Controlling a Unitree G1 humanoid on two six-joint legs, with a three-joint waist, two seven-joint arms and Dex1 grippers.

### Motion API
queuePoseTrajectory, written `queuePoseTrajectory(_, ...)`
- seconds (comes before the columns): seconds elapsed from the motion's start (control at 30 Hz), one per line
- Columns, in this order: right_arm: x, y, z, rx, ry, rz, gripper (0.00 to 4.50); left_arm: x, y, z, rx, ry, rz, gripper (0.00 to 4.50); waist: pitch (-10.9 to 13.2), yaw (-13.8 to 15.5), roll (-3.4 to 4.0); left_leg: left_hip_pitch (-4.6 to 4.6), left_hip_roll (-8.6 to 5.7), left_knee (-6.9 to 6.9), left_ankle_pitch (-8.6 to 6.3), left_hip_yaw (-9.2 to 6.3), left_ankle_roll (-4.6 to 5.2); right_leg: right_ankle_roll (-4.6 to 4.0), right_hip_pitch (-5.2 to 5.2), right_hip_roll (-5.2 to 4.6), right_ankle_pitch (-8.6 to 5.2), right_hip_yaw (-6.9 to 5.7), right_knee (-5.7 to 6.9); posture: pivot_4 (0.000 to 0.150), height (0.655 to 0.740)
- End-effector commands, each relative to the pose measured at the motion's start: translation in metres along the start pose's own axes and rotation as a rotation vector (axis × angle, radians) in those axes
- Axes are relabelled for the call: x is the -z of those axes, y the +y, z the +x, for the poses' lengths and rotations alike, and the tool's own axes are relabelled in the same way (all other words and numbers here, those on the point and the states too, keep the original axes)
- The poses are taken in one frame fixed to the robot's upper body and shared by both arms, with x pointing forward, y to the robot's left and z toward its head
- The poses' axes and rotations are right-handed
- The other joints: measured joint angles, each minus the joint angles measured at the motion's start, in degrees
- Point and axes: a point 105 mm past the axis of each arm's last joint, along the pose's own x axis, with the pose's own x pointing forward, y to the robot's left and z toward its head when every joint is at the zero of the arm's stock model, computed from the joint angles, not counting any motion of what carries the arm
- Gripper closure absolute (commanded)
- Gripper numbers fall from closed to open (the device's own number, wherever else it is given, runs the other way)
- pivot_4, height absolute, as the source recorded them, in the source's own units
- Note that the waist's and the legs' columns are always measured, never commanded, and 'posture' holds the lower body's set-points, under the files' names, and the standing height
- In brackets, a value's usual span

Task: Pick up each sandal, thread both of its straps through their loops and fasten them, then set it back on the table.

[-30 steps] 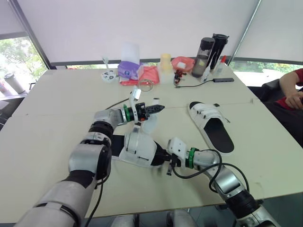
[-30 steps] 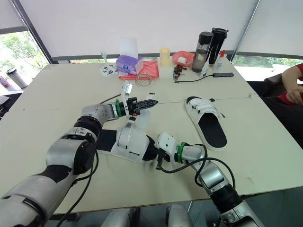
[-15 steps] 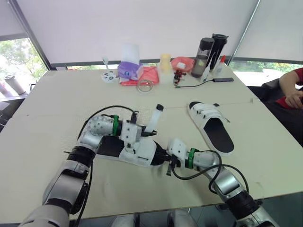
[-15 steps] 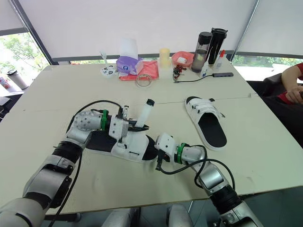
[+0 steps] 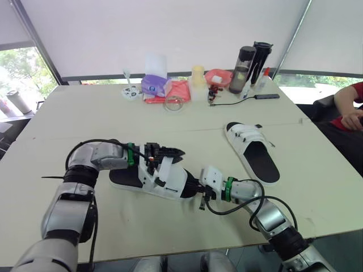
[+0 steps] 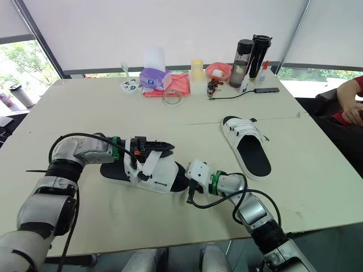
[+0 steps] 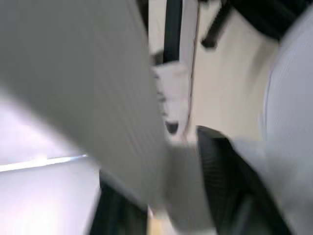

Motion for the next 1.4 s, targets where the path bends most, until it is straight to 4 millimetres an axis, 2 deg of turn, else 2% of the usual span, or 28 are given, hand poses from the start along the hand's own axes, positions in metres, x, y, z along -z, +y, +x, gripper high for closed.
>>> queuePoseTrajectory(0.03, 0.068, 0.013, -0.012, -0.001, 0.263, 0.113, 4.50, 0.006, 0.009, 0.000, -0.041, 0.004, 0.079, 1.13, 0.00, 0.03, -0.02, 0.09, 0.00, 0.00, -0.03, 0.00, -0.04, 0.01, 0.10, -0.04, -0.03, 0.00, -0.02, 0.150, 0.7400)
queuePoseTrajectory(0.1, 0.069, 0.013, -0.012, -0.001, 0.264, 0.114, 4.50, 0.010, 0.008, -0.004, -0.043, 0.017, 0.103, 0.15, 0.00, -0.02, -0.01, 0.10, 0.00, 0.00, -0.04, 0.01, -0.06, -0.12, 0.15, -0.09, -0.12, 0.01, -0.04, 0.150, 0.7400)
queuePoseTrajectory(0.13, 0.069, 0.013, -0.012, -0.001, 0.265, 0.114, 4.50, 0.011, 0.008, -0.006, -0.047, 0.020, 0.114, 0.06, 0.00, -0.03, 0.00, 0.10, 0.00, 0.00, -0.04, 0.01, -0.06, -0.19, 0.15, -0.10, -0.16, 0.01, -0.04, 0.150, 0.7400)
queuePoseTrajectory(0.3, 0.070, 0.013, -0.011, -0.004, 0.266, 0.112, 4.50, 0.026, 0.011, -0.030, -0.080, 0.093, 0.151, 0.06, 0.03, -0.16, 0.04, 0.10, 0.01, -0.02, -0.04, 0.02, -0.07, -0.15, 0.11, -0.10, -0.16, 0.00, -0.03, 0.150, 0.7400)
queuePoseTrajectory(0.37, 0.071, 0.013, -0.011, -0.005, 0.267, 0.111, 4.50, 0.032, -0.001, -0.046, -0.032, 0.144, 0.045, 0.06, 0.03, -0.14, 0.04, 0.10, 0.00, -0.02, -0.05, 0.02, -0.08, 0.02, 0.10, -0.09, -0.07, -0.02, -0.03, 0.150, 0.7400)
queuePoseTrajectory(0.43, 0.071, 0.013, -0.011, -0.007, 0.268, 0.111, 4.50, 0.029, -0.017, -0.062, 0.063, 0.157, -0.049, 0.06, 0.04, -0.20, 0.05, 0.10, 0.00, -0.02, -0.05, 0.04, -0.08, -0.06, 0.09, -0.09, -0.12, -0.04, -0.03, 0.150, 0.7400)
queuePoseTrajectory(0.6, 0.072, 0.014, -0.010, -0.023, 0.269, 0.105, 4.50, 0.026, -0.013, -0.081, 0.003, 0.198, -0.137, 0.06, 0.08, -0.09, 0.03, 0.07, 0.03, -0.03, -0.06, 0.04, -0.10, -0.21, 0.04, -0.16, -0.20, -0.03, -0.06, 0.150, 0.7400)
queuePoseTrajectory(0.67, 0.073, 0.014, -0.009, -0.026, 0.269, 0.104, 4.50, 0.041, -0.016, -0.087, -0.091, 0.329, -0.315, 0.06, 0.03, -0.08, 0.08, 0.08, 0.05, -0.03, -0.06, 0.04, -0.10, -0.29, 0.03, -0.21, -0.24, -0.03, -0.12, 0.150, 0.7400)
queuePoseTrajectory(0.7, 0.073, 0.015, -0.009, -0.029, 0.269, 0.103, 4.50, 0.058, -0.012, -0.087, -0.155, 0.456, -0.445, 0.06, 0.00, -0.26, 0.17, 0.10, 0.06, -0.02, -0.06, 0.04, -0.10, -0.30, 0.04, -0.23, -0.24, -0.05, -0.14, 0.150, 0.7400)
queuePoseTrajectory(0.73, 0.074, 0.015, -0.009, -0.031, 0.270, 0.103, 4.50, 0.070, -0.007, -0.091, -0.248, 0.537, -0.665, 0.06, 0.01, -0.37, 0.27, 0.07, 0.07, -0.02, -0.07, 0.08, -0.09, -0.33, 0.03, -0.31, -0.25, -0.09, -0.22, 0.150, 0.7400)
queuePoseTrajectory(0.77, 0.074, 0.015, -0.009, -0.033, 0.270, 0.103, 4.50, 0.070, -0.005, -0.090, -0.296, 0.528, -0.852, 0.06, 0.05, -0.58, 0.31, 0.02, 0.09, -0.01, -0.07, 0.16, -0.09, -0.35, 0.14, -0.49, -0.25, -0.27, -0.14, 0.150, 0.7400)
queuePoseTrajectory(0.83, 0.075, 0.015, -0.008, -0.035, 0.270, 0.104, 4.50, 0.049, 0.002, -0.085, -0.283, 0.392, -1.260, 0.06, 0.22, -1.43, 0.33, -0.18, 0.13, -0.01, -0.07, 0.16, -0.09, -0.40, 0.01, -0.56, -0.26, -0.31, -0.13, 0.150, 0.7400)
queuePoseTrajectory(0.9, 0.075, 0.015, -0.007, -0.040, 0.268, 0.104, 4.50, 0.019, 0.013, -0.077, -0.240, 0.236, -1.542, 0.06, 0.21, -2.24, 0.22, -0.50, 0.15, -0.01, -0.06, 0.04, -0.07, -0.45, -0.34, -0.50, -0.27, -0.33, -0.05, 0.150, 0.7400)
queuePoseTrajectory(0.93, 0.075, 0.015, -0.006, -0.042, 0.267, 0.104, 4.50, 0.010, 0.017, -0.075, -0.228, 0.203, -1.621, 0.06, 0.16, -2.25, 0.21, -0.69, 0.14, -0.01, -0.05, 0.02, -0.06, -0.46, -0.60, -0.47, -0.28, -0.31, -0.03, 0.150, 0.7400)
queuePoseTrajectory(1.07, 0.075, 0.015, -0.007, -0.045, 0.269, 0.104, 4.50, -0.026, 0.024, -0.070, -0.138, 0.085, -1.837, 0.06, 0.01, -1.82, 0.68, -0.56, 0.11, -0.02, -0.04, 0.00, -0.04, -0.45, -0.80, -0.39, -0.27, -0.25, 0.02, 0.150, 0.7400)
queuePoseTrajectory(1.2, 0.076, 0.015, -0.009, -0.047, 0.275, 0.106, 4.50, -0.054, 0.023, -0.071, -0.025, 0.003, -2.011, 0.06, 0.00, -1.70, 0.64, -0.50, 0.12, -0.02, -0.06, -0.01, -0.08, -0.53, -0.73, -0.39, -0.31, -0.21, 0.01, 0.150, 0.7400)
queuePoseTrajectory(1.4, 0.077, 0.016, -0.010, -0.048, 0.279, 0.110, 4.50, -0.066, 0.009, -0.069, 0.041, 0.027, -2.054, 0.06, -0.03, -1.74, 0.63, -0.63, 0.11, -0.01, -0.07, 0.02, -0.09, -0.57, -0.84, -0.42, -0.31, -0.10, -0.12, 0.150, 0.7400)
